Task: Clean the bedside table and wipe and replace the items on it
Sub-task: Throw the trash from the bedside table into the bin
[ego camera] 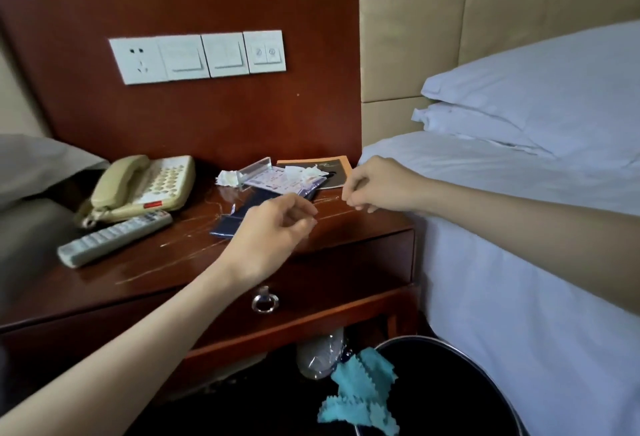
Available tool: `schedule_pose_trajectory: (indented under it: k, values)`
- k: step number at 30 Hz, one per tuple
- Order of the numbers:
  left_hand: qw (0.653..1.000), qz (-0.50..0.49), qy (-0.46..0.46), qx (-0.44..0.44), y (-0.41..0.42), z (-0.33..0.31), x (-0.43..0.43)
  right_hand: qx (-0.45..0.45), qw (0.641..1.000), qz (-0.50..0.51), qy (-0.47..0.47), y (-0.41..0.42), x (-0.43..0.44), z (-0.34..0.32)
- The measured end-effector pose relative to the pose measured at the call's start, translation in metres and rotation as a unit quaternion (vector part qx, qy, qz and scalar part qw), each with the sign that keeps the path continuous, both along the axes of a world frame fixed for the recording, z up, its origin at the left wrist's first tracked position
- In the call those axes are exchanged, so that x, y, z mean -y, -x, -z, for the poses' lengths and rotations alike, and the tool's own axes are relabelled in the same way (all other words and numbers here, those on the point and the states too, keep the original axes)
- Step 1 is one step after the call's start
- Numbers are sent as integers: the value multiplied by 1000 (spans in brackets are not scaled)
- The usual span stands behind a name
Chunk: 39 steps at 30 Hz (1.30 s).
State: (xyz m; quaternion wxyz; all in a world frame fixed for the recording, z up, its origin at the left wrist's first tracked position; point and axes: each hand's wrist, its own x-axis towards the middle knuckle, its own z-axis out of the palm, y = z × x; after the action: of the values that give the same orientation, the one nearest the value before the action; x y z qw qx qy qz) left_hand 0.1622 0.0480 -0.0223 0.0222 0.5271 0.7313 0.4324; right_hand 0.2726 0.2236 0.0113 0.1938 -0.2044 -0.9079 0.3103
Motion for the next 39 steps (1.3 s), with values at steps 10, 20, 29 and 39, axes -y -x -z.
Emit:
schedule_pose_trajectory:
  k: [10, 20, 29, 39]
  values:
    - [989, -142, 15, -47, 98, -12, 0, -16, 997, 14, -75, 93, 3, -3]
    - [966, -213, 122, -85, 209, -18, -30, 44, 996, 43, -62, 164, -51, -6]
    - [929, -212, 270, -142, 251, 3, -83, 113, 988, 10, -103, 201, -62, 8]
    - [954, -252, 119, -109, 258, 12, -89, 54, 981, 63, -176, 199, -56, 15]
